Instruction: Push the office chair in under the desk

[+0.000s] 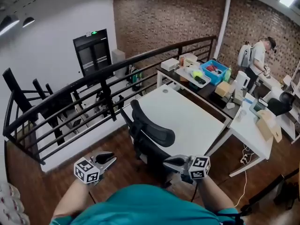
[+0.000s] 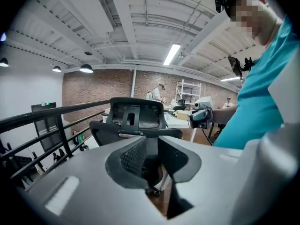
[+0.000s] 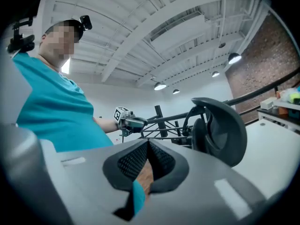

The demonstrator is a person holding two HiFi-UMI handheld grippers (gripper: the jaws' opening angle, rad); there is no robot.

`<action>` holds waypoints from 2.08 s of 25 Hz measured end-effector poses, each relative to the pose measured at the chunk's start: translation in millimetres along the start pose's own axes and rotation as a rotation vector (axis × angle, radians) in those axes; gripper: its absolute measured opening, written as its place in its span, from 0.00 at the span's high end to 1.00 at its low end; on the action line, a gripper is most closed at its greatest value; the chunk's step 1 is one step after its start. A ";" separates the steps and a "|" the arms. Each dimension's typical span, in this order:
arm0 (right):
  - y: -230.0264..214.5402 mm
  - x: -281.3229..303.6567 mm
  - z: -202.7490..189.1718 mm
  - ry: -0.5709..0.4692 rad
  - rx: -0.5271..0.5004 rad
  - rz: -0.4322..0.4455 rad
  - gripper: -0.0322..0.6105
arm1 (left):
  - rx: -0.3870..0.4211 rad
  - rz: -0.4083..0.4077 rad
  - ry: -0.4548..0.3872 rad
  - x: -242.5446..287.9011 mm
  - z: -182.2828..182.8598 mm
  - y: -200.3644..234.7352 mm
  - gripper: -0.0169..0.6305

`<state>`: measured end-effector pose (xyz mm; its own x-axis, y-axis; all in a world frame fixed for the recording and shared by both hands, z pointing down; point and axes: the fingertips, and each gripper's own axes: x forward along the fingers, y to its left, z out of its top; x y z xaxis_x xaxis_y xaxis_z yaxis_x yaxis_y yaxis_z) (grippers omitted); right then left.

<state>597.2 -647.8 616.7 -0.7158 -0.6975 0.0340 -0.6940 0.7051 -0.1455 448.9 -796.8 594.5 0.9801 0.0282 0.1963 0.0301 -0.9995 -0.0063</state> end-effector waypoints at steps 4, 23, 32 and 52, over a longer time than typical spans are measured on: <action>42.9 24.8 -21.3 0.037 -0.013 0.084 0.95 | -0.027 0.089 -0.032 -50.3 -16.1 -34.0 0.84; 387.0 67.8 -76.7 0.156 -0.019 0.286 0.95 | -0.042 0.164 0.033 -319.6 -83.8 -330.9 0.84; 495.6 -24.8 -94.5 0.219 -0.049 0.344 0.95 | -0.057 0.262 -0.052 -355.0 -81.2 -485.0 0.84; 780.0 -232.2 -117.2 0.232 -0.091 0.508 0.95 | -0.106 0.444 -0.273 -380.4 -41.6 -871.8 0.93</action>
<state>212.9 79.2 611.2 -0.9528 -0.2285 0.1999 -0.2544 0.9603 -0.1147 41.7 63.4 566.2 0.9100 -0.4096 -0.0647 -0.4052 -0.9114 0.0712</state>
